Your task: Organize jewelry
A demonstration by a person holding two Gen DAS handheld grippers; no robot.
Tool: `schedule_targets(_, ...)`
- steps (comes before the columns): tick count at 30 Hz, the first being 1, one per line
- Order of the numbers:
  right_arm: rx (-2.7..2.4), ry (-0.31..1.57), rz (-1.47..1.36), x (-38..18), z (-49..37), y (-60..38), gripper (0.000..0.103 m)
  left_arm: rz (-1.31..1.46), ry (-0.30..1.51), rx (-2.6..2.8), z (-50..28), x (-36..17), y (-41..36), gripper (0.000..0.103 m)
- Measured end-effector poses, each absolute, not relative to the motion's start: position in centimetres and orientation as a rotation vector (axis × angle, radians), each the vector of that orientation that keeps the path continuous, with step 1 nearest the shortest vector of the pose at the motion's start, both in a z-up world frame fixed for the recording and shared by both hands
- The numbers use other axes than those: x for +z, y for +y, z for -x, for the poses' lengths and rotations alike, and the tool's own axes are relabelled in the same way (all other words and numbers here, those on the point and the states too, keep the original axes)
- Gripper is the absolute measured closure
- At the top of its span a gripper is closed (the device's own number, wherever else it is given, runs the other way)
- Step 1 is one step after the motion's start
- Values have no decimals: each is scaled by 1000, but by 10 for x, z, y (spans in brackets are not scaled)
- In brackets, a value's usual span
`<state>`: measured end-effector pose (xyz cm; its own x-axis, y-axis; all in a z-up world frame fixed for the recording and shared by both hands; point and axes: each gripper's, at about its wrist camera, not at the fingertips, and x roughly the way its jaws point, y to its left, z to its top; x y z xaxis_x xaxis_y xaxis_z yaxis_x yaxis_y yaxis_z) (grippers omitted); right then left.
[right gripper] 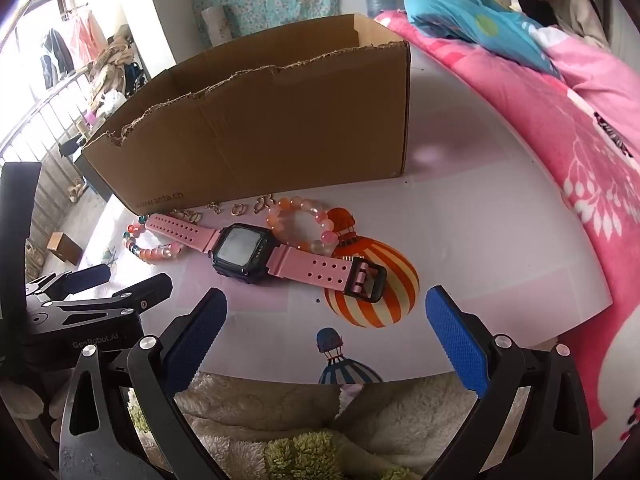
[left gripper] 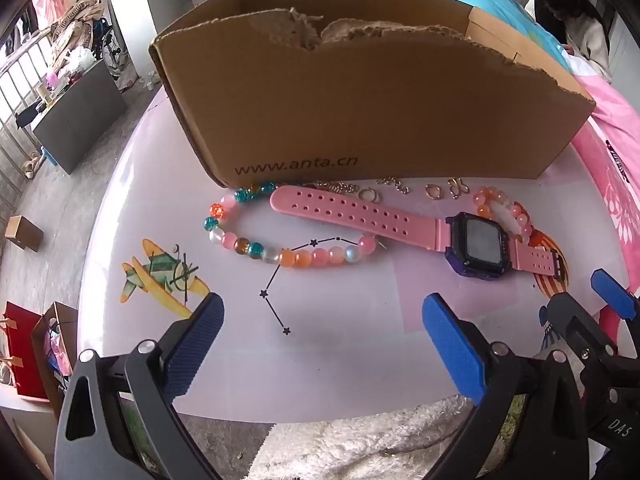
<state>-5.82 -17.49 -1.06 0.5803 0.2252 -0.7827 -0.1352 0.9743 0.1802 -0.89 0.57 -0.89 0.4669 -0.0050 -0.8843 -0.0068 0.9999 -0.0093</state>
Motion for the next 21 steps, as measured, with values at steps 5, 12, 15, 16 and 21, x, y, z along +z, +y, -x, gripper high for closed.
schedule_targets(5, 211, 928, -104, -10, 56, -172, 7, 9, 1083, 4, 13, -11, 6, 6)
schedule_targets(12, 211, 930, -104, -9, 56, -172, 7, 8, 1087, 7, 11, -12, 5, 6)
schedule_targets(15, 211, 930, -104, -9, 56, -172, 7, 8, 1089, 9, 12, -13, 4, 6)
schedule_targets(16, 211, 930, -104, -9, 56, -172, 7, 8, 1090, 11, 10, -13, 4, 6)
schedule_targets(21, 211, 930, -104, -9, 56, -172, 7, 8, 1091, 16, 9, -14, 4, 6)
